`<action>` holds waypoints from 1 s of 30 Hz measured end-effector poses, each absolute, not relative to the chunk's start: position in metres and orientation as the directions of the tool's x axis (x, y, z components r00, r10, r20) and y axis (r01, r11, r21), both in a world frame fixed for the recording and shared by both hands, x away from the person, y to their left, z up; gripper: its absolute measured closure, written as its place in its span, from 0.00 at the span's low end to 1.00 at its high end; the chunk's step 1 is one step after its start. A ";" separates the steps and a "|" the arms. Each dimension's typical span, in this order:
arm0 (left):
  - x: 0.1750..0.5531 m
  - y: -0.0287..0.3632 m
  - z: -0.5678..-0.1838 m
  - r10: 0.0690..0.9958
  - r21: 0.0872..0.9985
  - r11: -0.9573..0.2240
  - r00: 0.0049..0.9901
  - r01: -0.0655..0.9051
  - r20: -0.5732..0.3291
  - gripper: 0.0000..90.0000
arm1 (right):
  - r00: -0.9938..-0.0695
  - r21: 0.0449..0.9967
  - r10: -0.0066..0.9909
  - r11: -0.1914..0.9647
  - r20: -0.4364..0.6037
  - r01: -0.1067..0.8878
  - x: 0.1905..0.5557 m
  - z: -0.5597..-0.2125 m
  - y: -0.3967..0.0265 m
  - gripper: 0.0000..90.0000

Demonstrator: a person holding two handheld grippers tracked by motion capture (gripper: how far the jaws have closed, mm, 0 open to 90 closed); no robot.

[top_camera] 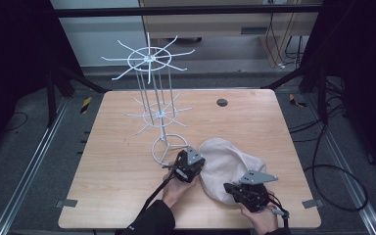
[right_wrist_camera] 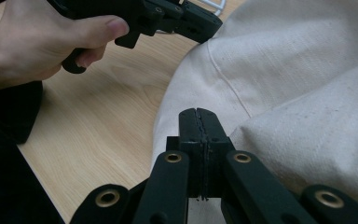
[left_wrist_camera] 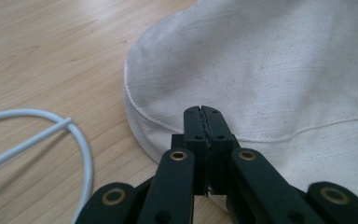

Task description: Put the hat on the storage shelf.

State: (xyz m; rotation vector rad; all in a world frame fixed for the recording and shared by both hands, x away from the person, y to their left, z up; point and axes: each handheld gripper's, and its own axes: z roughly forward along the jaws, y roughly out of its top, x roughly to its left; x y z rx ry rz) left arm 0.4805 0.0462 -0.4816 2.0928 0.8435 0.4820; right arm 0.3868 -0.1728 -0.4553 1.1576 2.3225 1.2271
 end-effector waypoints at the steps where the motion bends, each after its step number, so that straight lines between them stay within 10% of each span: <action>1: 0.480 0.046 -0.482 0.707 0.796 -0.453 0.706 0.401 0.047 0.99 | -0.644 0.787 0.757 0.328 0.112 0.522 0.387 -0.456 -0.174 1.00; 19: 0.475 0.052 -0.469 0.696 0.813 -0.438 0.717 0.384 0.037 0.97 | -0.533 0.778 0.841 0.270 0.096 0.567 0.389 -0.457 -0.212 1.00; 30: 0.497 0.033 -0.453 0.651 0.833 -0.479 0.749 0.277 0.125 0.51 | -0.504 0.782 0.860 0.260 0.079 0.567 0.392 -0.458 -0.216 0.99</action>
